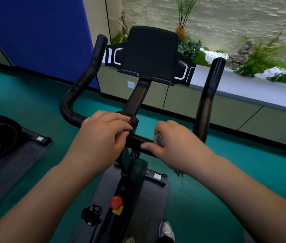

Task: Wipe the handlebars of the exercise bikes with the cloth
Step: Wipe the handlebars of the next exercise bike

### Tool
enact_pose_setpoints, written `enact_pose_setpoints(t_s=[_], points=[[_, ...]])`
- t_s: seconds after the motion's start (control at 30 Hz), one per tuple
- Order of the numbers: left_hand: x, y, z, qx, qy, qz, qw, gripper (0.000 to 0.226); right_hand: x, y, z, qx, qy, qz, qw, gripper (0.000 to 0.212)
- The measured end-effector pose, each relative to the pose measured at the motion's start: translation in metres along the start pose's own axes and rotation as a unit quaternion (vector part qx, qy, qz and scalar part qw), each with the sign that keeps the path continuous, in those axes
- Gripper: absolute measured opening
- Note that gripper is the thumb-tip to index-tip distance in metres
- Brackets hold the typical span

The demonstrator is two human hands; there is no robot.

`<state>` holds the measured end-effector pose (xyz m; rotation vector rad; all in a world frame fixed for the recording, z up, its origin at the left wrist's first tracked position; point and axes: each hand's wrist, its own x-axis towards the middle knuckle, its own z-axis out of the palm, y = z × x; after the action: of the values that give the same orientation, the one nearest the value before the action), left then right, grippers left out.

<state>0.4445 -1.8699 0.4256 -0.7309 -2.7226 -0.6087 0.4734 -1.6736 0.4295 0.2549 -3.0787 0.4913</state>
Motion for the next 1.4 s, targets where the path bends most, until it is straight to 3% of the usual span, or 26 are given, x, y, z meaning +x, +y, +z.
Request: enact_pose_setpoints(t_s=[0.13,0.23,0.37,0.5,0.67,0.87,0.97,1.13,1.4], points=[[-0.004,-0.002,0.000,-0.008,-0.011,0.003,1.000,0.018,-0.020,0.023,-0.020,-0.006,-0.082,-0.051,0.995,0.055],[-0.006,-0.002,0.000,-0.013,-0.008,0.007,1.000,0.020,-0.023,0.020,-0.010,-0.052,-0.055,-0.060,0.995,0.065],[-0.004,-0.001,0.000,0.000,-0.009,0.014,1.000,0.024,-0.010,-0.002,0.001,-0.052,0.012,0.003,0.999,0.062],[0.000,-0.005,0.005,-0.004,0.015,0.029,0.999,0.034,0.016,-0.028,0.024,-0.035,0.054,-0.007,0.998,0.060],[0.002,-0.003,0.001,-0.042,0.017,0.000,0.999,0.044,0.016,-0.033,0.017,-0.013,0.010,0.027,0.999,0.066],[0.001,-0.007,0.001,-0.048,0.020,-0.007,0.999,0.034,-0.014,-0.016,0.000,-0.038,0.001,0.063,0.997,0.079],[0.001,-0.009,0.002,-0.041,0.022,0.005,0.999,0.037,0.009,-0.035,0.014,-0.040,-0.018,0.040,0.998,0.086],[0.006,-0.010,0.002,-0.030,0.018,0.026,0.999,0.039,0.019,-0.039,0.022,-0.032,0.000,0.011,0.999,0.082],[0.017,-0.003,0.007,-0.019,0.011,0.038,0.999,0.029,-0.019,0.016,0.009,-0.076,0.033,-0.031,0.996,0.059]])
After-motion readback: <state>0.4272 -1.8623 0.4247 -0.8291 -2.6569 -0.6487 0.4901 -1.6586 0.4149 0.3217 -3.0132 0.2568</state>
